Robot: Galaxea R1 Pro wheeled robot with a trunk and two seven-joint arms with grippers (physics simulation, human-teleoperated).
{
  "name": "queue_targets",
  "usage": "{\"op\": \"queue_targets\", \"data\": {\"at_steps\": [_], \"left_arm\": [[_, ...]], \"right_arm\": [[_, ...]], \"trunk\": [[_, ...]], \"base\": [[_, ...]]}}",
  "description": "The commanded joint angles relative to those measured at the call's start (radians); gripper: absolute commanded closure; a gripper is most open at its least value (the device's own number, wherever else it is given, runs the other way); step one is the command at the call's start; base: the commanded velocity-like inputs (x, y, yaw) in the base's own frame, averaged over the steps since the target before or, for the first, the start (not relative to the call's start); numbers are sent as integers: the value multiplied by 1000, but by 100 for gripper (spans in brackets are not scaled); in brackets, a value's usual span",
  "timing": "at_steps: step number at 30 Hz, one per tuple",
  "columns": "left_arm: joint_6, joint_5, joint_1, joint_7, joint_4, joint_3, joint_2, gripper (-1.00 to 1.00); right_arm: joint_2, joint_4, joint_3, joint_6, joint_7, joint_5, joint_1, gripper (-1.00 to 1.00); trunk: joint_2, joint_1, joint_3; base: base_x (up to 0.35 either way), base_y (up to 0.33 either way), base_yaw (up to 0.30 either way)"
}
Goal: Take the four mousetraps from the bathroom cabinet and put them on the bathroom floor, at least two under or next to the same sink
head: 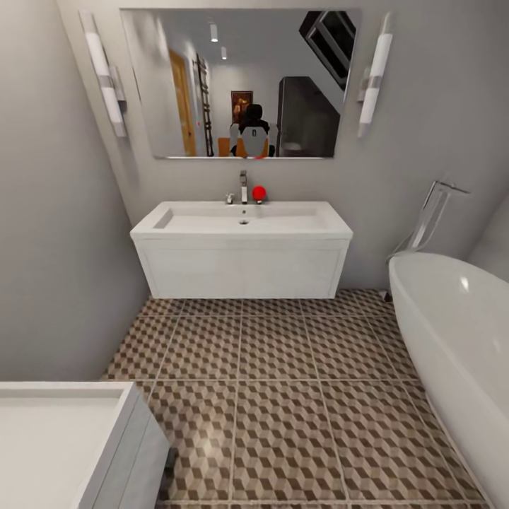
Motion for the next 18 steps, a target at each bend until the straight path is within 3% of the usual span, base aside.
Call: {"op": "queue_targets", "data": {"at_steps": [1,18], "left_arm": [[2,8,-1,0,-1,-6,1,100],[2,8,-1,-1,-1,-6,1,100]], "right_arm": [[1,5,9,-8,3,-11,-2,100],[0,5,9,-8,3,-11,-2,100]], "trunk": [[0,1,-1],[0,1,-1]], "base": [[333,0,0],[333,0,0]]}}
